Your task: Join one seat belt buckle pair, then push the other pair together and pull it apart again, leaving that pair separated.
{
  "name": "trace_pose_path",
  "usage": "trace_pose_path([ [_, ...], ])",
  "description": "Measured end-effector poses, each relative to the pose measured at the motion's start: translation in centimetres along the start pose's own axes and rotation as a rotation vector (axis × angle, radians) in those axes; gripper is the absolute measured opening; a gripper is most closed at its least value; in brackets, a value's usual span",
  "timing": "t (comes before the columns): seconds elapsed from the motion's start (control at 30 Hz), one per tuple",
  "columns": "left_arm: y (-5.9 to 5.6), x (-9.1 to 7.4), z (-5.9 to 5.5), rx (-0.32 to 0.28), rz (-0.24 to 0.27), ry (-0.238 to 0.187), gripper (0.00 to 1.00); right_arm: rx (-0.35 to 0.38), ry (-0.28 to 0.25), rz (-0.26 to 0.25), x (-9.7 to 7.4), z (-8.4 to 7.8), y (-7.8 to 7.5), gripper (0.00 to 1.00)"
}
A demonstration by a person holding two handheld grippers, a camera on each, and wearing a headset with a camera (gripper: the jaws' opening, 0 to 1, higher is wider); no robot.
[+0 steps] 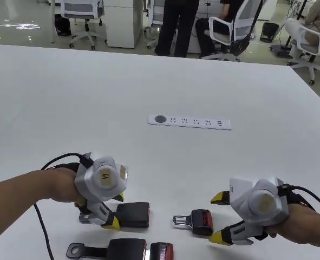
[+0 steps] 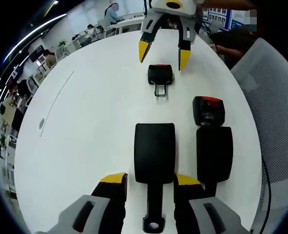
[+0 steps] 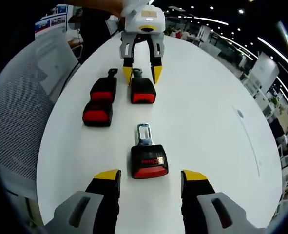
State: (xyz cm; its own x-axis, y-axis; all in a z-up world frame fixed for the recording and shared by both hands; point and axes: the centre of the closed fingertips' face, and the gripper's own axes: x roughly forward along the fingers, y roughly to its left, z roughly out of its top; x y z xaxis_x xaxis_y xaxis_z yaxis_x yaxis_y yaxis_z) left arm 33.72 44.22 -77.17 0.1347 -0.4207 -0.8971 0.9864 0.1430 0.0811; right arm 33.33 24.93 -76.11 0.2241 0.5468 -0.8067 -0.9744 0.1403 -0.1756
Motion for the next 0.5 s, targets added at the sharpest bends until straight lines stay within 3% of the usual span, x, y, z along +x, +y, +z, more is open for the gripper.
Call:
trace_pose_path([
  [0.2, -0.2, -1.4, -0.4, -0.061, 0.031, -0.045, 0.39, 0.018, -0.005, -0.013, -0.7, -0.4, 0.4, 0.50],
  [0.37, -0.1, -2.4, -1.7, -0.131, 0.052, -0.094, 0.40, 0.049, -0.022, -0.025, -1.2, -0.7, 0.9, 0.53],
  [0.43, -0.5, -2.8, -1.9, -0.154, 0.055, -0.111, 0.40, 0.054, -0.027, -0.026, -1.3, -0.8, 1.2, 0.54],
  [0.5, -0.3, -3.3, -2.8, -0.182, 0.059, -0.128, 0.42, 0.064, -0.031, -0.032, -1.4, -0.8, 1.5, 0.55],
])
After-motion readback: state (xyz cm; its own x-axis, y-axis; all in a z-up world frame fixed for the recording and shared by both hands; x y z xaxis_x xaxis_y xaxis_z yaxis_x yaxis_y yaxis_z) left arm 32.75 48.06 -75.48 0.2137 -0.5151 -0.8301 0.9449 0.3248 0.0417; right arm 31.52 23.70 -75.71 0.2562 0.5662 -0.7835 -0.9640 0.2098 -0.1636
